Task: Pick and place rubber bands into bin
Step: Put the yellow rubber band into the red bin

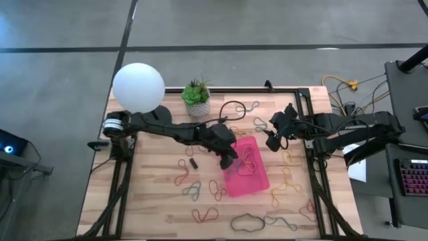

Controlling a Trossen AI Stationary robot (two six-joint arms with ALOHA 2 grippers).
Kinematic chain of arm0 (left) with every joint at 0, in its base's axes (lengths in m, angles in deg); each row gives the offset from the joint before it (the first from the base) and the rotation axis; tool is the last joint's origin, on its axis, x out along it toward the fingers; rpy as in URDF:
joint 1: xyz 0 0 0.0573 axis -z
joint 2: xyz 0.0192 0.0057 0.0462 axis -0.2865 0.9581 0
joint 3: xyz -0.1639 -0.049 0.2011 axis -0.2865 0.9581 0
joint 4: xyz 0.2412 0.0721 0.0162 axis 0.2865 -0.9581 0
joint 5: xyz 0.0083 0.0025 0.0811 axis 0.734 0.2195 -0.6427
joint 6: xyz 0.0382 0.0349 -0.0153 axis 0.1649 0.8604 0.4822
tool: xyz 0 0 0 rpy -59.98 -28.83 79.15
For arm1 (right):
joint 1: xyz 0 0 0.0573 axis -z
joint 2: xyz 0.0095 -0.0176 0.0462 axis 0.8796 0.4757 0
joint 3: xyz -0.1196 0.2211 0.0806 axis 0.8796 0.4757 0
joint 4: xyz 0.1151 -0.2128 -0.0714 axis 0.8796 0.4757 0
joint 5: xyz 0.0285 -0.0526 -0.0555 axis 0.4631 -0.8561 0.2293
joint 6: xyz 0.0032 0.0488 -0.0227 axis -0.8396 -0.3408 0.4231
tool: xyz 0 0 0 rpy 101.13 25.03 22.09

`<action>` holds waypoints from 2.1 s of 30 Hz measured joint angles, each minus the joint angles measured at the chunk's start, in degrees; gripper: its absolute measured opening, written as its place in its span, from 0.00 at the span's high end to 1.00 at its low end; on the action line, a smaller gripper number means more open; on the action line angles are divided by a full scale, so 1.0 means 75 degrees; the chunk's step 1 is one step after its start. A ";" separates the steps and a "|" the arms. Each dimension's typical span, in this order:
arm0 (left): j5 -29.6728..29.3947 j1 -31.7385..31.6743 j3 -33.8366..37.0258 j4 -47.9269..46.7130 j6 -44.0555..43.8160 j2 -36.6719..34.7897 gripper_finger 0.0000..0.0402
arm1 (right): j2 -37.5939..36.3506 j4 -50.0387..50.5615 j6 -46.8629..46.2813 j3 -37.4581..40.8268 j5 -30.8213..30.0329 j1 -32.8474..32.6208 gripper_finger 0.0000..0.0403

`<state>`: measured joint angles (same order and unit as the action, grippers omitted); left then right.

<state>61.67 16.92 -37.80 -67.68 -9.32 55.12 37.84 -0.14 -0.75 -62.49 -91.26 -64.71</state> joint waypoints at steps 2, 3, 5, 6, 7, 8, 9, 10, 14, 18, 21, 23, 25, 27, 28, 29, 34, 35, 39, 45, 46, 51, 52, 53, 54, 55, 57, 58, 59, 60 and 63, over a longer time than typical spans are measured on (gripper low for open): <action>0.0028 0.0000 -0.0035 0.0059 -0.0013 -0.0113 0.77 | 0.0009 0.0010 0.0056 0.0054 0.0009 0.0000 0.43; 0.0028 0.0000 -0.0026 -0.0158 -0.0018 -0.0248 0.74 | 0.0006 0.0011 0.0096 0.0070 0.0013 0.0000 0.43; 0.0027 0.0046 -0.0013 -0.0559 0.0015 -0.0525 0.69 | -0.0005 -0.0012 0.0175 0.0092 0.0035 0.0000 0.43; -0.0014 0.0103 -0.0014 -0.0832 0.0159 -0.0732 0.67 | -0.0005 -0.0009 0.0224 0.0097 0.0040 0.0000 0.43; -0.0108 0.0193 -0.0012 -0.1219 0.0379 -0.0918 0.67 | -0.0015 -0.0036 0.0310 0.0097 0.0041 0.0000 0.43; -0.0246 0.0324 -0.0012 -0.1453 0.0663 -0.1108 0.67 | -0.0018 -0.0072 0.0430 0.0097 0.0038 0.0000 0.43; -0.0545 0.0497 -0.0017 -0.1768 0.0966 -0.1349 0.67 | -0.0020 -0.0091 0.0565 0.0097 0.0040 0.0000 0.43; -0.0950 0.0709 -0.0017 -0.2200 0.1250 -0.1534 0.68 | -0.0014 -0.0099 0.0653 0.0099 0.0042 0.0000 0.43; -0.2501 0.1667 0.0008 -0.3399 0.1403 -0.2046 0.73 | 0.0010 -0.0291 0.1047 0.0115 0.0020 0.0015 0.43; -0.2907 0.2570 0.0153 -0.4230 -0.0134 -0.2100 0.77 | 0.0093 -0.0356 0.1432 0.0144 0.0097 0.0020 0.43; -0.2995 0.3171 0.0380 -0.4398 -0.1564 -0.2036 0.78 | 0.0200 -0.0242 0.1502 0.0166 0.0771 0.0041 0.43; -0.3202 0.3553 0.0582 -0.4509 -0.2524 -0.2010 0.78 | 0.0307 -0.0015 0.1230 0.0176 0.1590 0.0067 0.43; -0.3513 0.3891 0.0758 -0.4456 -0.3347 -0.2010 0.78 | 0.0447 0.0417 0.0946 0.0180 0.2385 0.0062 0.43; -0.3794 0.4212 0.0932 -0.4441 -0.4019 -0.2013 0.78 | 0.0582 0.0979 0.0890 0.0196 0.2896 -0.0082 0.43; -0.3919 0.4359 0.1004 -0.4506 -0.4262 -0.2013 0.78 | 0.0607 0.1233 0.0891 0.0196 0.3027 -0.0195 0.43; -0.3989 0.4492 0.1058 -0.4527 -0.4439 -0.2013 0.78 | 0.0617 0.1481 0.0904 0.0198 0.3039 -0.0347 0.43; -0.4091 0.4904 0.1382 -0.4464 -0.4833 -0.2019 0.78 | 0.0618 0.2880 0.1355 0.0339 0.3120 -0.1098 0.43; -0.4091 0.4967 0.1439 -0.4456 -0.4836 -0.2013 0.78 | 0.0634 0.3132 0.1071 0.0400 0.3239 -0.1225 0.43; -0.4097 0.5147 0.1580 -0.4369 -0.5361 -0.2014 0.78 | 0.0618 0.3284 -0.0978 0.0908 0.3314 -0.1348 0.43; -0.4100 0.5517 0.1968 -0.3991 -0.5768 -0.2015 0.78 | 0.0602 0.2605 -0.4440 0.1629 0.3246 -0.0991 0.43; -0.4093 0.5581 0.2053 -0.3977 -0.5811 -0.2015 0.78 | 0.0639 0.2476 -0.4778 0.1619 0.3021 -0.0903 0.43; -0.4243 0.5821 0.2365 -0.3670 -0.5853 -0.2186 0.78 | 0.0932 0.2338 -0.5226 0.1683 0.2836 -0.0242 0.43; -0.4340 0.5857 0.2438 -0.3599 -0.5857 -0.2239 0.78 | 0.1046 0.2337 -0.5215 0.1689 0.2854 -0.0153 0.43; -0.4396 0.5878 0.2492 -0.3571 -0.5857 -0.2295 0.78 | 0.1177 0.2334 -0.5210 0.1689 0.2883 -0.0067 0.43; -0.4430 0.5892 0.2552 -0.3569 -0.5856 -0.2357 0.78 | 0.1313 0.2340 -0.5160 0.1679 0.2929 0.0007 0.43; -0.4455 0.5915 0.2607 -0.3577 -0.5856 -0.2407 0.78 | 0.1469 0.2354 -0.5057 0.1668 0.3022 0.0073 0.43; -0.4492 0.5946 0.2658 -0.3599 -0.5850 -0.2502 0.78 | 0.1807 0.2354 -0.4750 0.1697 0.3265 0.0098 0.43; -0.4501 0.5948 0.2658 -0.3600 -0.5839 -0.2531 0.78 | 0.1977 0.2360 -0.4566 0.1715 0.3396 0.0093 0.43; -0.4510 0.5963 0.2674 -0.3614 -0.5830 -0.2553 0.78 | 0.2154 0.2363 -0.4390 0.1734 0.3452 0.0082 0.43; -0.4539 0.5982 0.2707 -0.3631 -0.5830 -0.2574 0.78 | 0.2340 0.2364 -0.4193 0.1756 0.3499 0.0082 0.43; -0.4639 0.5995 0.2752 -0.3642 -0.5833 -0.2589 0.78 | 0.2838 0.2317 -0.3338 0.1844 0.3800 0.0142 0.43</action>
<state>26.88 61.88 -17.16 -94.99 -53.07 35.70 59.13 17.24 -25.78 -48.66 -62.77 -63.64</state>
